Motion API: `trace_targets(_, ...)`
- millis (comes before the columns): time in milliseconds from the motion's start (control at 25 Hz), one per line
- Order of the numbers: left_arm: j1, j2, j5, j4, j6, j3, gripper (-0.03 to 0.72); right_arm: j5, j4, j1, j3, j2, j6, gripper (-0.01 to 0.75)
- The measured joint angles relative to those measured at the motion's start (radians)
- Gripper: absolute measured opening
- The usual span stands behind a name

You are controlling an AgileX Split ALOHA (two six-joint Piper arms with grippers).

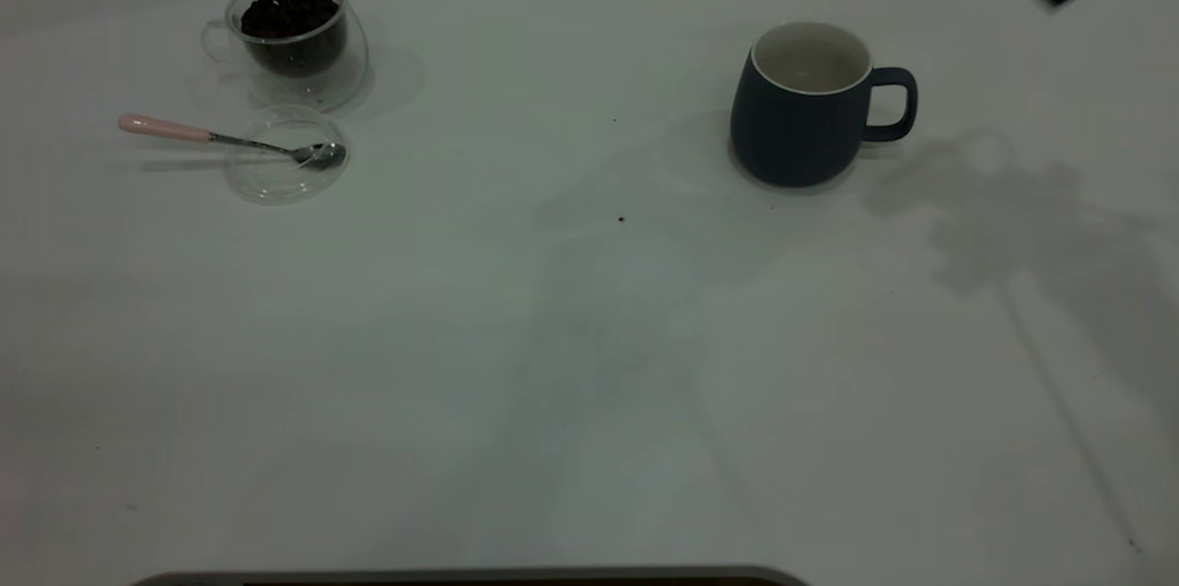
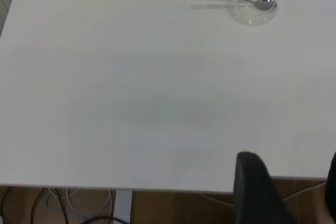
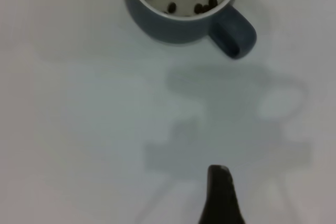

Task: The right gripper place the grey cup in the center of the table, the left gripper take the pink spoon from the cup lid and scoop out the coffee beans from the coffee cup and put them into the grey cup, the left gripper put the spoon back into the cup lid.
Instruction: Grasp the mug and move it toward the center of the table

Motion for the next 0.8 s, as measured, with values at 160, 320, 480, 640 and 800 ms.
trace_targets(160,0.0,0.0,0.0,0.0,0.0,0.0,0.391,-0.174,0.06,0.0,-0.032,0.183,-0.289,0.575)
trace_targets(320,0.0,0.0,0.0,0.0,0.0,0.0,0.391,-0.266,0.203,0.0,-0.041,0.265,-0.662,0.56)
trace_targets(480,0.0,0.0,0.0,0.0,0.0,0.0,0.391,-0.301,0.418,0.01,-0.043,0.28,-1.033,0.55)
trace_targets(640,0.0,0.0,0.0,0.0,0.0,0.0,0.391,-0.305,0.634,0.042,-0.066,0.31,-1.204,0.549)
trace_targets(800,0.0,0.0,0.0,0.0,0.0,0.0,0.391,-0.287,0.677,0.069,-0.128,0.362,-1.204,0.549)
